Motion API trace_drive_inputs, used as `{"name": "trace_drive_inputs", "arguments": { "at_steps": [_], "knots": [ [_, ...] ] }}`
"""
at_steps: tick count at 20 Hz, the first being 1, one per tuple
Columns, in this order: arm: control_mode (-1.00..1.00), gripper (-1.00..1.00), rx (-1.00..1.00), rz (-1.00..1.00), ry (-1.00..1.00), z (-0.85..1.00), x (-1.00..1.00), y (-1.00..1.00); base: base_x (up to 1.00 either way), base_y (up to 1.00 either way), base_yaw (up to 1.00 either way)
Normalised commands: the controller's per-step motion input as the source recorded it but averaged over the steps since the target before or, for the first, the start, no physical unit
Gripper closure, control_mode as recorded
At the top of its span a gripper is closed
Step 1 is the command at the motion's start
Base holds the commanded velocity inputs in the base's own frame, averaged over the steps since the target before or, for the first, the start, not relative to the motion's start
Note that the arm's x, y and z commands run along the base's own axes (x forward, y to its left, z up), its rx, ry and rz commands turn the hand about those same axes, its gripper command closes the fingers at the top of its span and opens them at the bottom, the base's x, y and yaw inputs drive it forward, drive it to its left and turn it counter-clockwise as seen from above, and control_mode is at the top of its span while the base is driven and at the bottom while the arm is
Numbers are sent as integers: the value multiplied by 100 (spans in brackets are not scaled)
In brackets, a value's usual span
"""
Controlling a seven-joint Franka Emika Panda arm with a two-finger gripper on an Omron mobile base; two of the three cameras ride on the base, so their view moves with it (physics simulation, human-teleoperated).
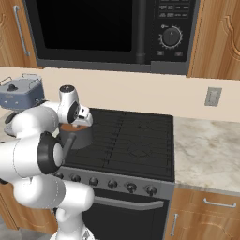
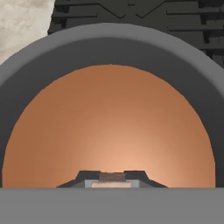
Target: Pick up the sugar cube(s) and place them in the saucepan with hot chocolate.
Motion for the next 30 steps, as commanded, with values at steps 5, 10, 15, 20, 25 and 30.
{"name": "trace_drive_inputs", "arguments": {
  "at_steps": [5, 10, 15, 20, 25, 30],
  "knots": [
    [-100, -100, 0, 0, 0, 0, 0, 0, 0, 0, 0],
    [-100, -100, 0, 0, 0, 0, 0, 0, 0, 0, 0],
    [-100, -100, 0, 0, 0, 13, 0, 0, 0, 0, 0],
    [-100, -100, 0, 0, 0, 55, -3, 0, 0, 0, 0],
    [-100, -100, 0, 0, 0, 63, -6, -6, 0, 0, 0],
    [-100, -100, 0, 0, -4, 29, -47, -7, 0, 0, 0]
  ]
}}
